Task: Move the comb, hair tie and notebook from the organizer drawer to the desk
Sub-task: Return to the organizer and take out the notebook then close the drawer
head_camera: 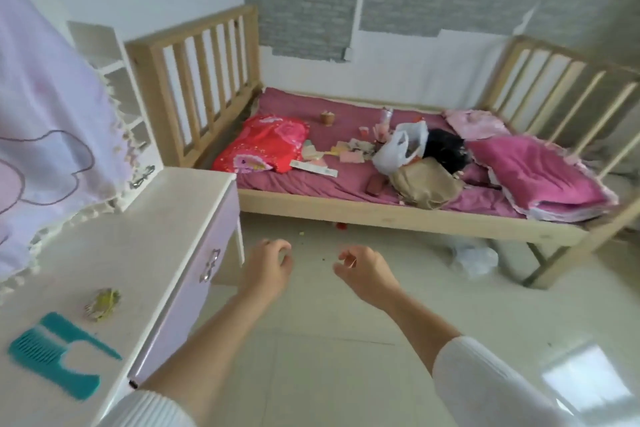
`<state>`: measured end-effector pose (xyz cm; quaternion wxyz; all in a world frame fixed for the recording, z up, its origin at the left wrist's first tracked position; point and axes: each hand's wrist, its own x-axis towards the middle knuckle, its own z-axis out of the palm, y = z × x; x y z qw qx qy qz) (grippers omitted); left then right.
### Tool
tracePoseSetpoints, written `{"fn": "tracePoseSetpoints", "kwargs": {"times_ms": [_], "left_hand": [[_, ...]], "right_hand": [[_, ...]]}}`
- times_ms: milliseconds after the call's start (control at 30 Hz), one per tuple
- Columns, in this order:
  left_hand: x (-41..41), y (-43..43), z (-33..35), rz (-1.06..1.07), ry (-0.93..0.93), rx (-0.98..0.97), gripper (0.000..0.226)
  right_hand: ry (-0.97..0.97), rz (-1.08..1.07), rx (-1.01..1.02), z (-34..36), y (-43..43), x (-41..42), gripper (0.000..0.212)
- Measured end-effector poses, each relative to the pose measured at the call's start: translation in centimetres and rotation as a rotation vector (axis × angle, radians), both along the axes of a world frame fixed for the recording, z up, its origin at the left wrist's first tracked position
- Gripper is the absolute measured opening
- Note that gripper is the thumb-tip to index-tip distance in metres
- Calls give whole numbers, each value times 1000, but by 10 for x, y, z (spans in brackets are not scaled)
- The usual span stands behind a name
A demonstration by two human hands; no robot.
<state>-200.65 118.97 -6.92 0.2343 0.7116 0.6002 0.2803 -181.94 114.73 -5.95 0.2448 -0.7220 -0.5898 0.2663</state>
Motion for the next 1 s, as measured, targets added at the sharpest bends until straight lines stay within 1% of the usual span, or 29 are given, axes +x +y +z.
{"fn": "tracePoseSetpoints", "kwargs": {"times_ms": [133, 267, 367, 533, 667, 767, 867, 1000], "left_hand": [[122, -23, 22, -271, 21, 77, 28], [255, -81, 30, -537, 86, 111, 31], [356, -147, 32, -710, 148, 128, 32], [508, -285, 40, -953, 204, 143, 37], [607, -391, 46, -1125, 225, 148, 39], [673, -460, 49, -1227, 249, 150, 39], [738, -517, 54, -1313, 260, 163, 40], [824, -578, 61, -1426, 223, 176, 39]], "right_hand": [[-35, -234, 79, 14, -72, 104, 28], [-76, -467, 118, 18, -170, 206, 31], [-109, -615, 117, 19, -258, 283, 32], [-184, -856, 108, 27, -413, 402, 32], [-244, -1021, 18, 33, -528, 478, 36], [-254, -1120, -35, 39, -602, 524, 41], [-273, -1223, -47, 46, -664, 568, 42], [-281, -1317, -79, 46, -731, 631, 44]]}}
